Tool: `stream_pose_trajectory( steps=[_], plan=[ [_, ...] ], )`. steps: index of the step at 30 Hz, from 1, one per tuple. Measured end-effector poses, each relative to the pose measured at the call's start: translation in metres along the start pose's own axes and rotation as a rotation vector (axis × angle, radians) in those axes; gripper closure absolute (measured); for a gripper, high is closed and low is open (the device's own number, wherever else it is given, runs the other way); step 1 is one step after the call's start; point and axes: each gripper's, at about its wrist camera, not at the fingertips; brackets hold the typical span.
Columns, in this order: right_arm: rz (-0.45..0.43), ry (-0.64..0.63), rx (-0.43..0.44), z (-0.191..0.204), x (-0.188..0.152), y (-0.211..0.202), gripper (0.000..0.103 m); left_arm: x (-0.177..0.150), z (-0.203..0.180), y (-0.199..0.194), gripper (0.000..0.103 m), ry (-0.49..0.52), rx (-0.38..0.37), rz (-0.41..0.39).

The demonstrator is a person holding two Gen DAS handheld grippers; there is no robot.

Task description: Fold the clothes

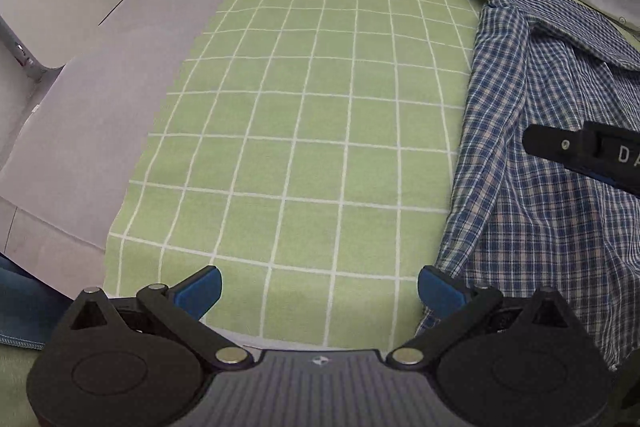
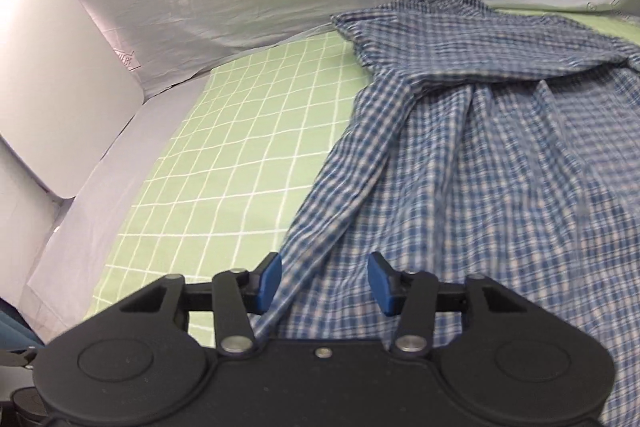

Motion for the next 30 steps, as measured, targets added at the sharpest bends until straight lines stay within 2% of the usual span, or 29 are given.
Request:
stream_pose_trajectory(
  steps=[1,5,6,9,10,14,17,20,24,30],
  plan=[
    [0.018,0.009,0.013,0.003,-0.003,0.005,0.071,-0.001,0.0,0.0,0.0,0.013,-0.005,0.0],
    [0.086,0.025,0.048,0.015,-0.015,0.022,0.082,-0.004,-0.002,0.0,0.0,0.059,-0.02,-0.003],
    [0.095,0.028,0.053,0.016,-0.016,0.025,0.084,-0.005,-0.003,0.0,0.0,0.063,-0.02,-0.005],
    [0.116,0.034,0.057,0.018,-0.02,0.03,0.1,-0.002,0.0,-0.003,0.0,0.056,-0.022,-0.016],
    [0.114,0.039,0.074,0.017,-0.019,0.029,0.102,0.0,0.002,-0.004,0.0,0.05,-0.02,-0.022],
    [0.076,0.064,0.169,0.006,-0.01,0.015,0.103,0.008,0.009,-0.013,0.0,0.005,0.0,-0.067],
    [0.045,0.094,0.24,-0.005,-0.004,0.0,0.103,0.016,0.019,-0.02,0.0,-0.067,0.034,-0.102],
    [0.016,0.139,0.274,-0.026,0.002,-0.017,0.103,0.024,0.017,-0.022,0.0,-0.098,0.038,-0.111],
    [-0.007,0.196,0.259,-0.061,0.006,-0.036,0.103,0.028,-0.006,-0.019,0.0,-0.078,0.014,-0.106],
    [-0.006,0.243,0.181,-0.11,0.007,-0.05,0.103,0.02,-0.074,-0.007,0.0,0.055,-0.062,-0.078]
  ],
)
Point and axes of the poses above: each gripper's, at about its wrist camera, not at the fingertips, and y roughly the way its jaws point, z to its left, x to its top, and after that the axes turned 4 degrees about -x, right-handed
